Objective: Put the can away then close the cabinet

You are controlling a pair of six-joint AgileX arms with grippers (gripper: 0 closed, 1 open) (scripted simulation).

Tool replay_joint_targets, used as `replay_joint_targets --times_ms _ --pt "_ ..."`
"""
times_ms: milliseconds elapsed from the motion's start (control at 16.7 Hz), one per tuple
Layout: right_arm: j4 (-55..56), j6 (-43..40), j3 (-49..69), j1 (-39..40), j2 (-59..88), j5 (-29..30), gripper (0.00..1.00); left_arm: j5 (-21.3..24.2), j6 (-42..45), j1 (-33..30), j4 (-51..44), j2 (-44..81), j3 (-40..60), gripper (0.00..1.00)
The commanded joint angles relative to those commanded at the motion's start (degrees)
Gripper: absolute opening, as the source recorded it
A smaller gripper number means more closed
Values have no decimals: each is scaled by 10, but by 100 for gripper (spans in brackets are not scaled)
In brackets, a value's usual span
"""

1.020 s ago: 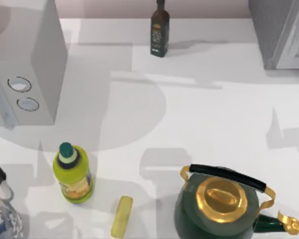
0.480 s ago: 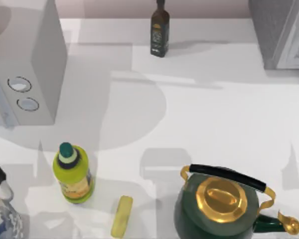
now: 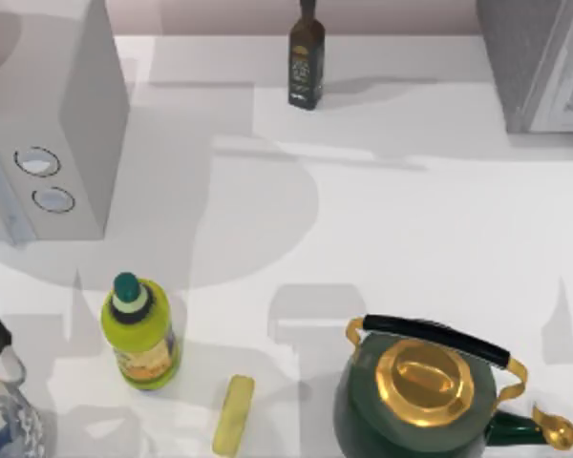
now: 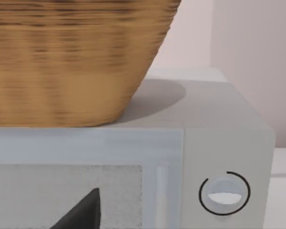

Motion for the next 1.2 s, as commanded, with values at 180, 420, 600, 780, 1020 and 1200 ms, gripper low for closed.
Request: replay_joint_targets --times_ms 180,420,600,780,1020,1200 --pt "49 -7 16 -45 55 -51 100 0 0 0 0 0 0 100" --pt "191 -10 64 -160 214 -172 100 0 0 0 0 0 0 100" --pt "330 -6 110 -269 387 -279 100 0 0 0 0 0 0 100" --pt "465 -3 151 -378 571 -383 100 0 0 0 0 0 0 100" --pt "597 1 189 -499 764 -493 100 0 0 0 0 0 0 100" --pt "656 8 203 -558 847 -549 100 0 0 0 0 0 0 100"
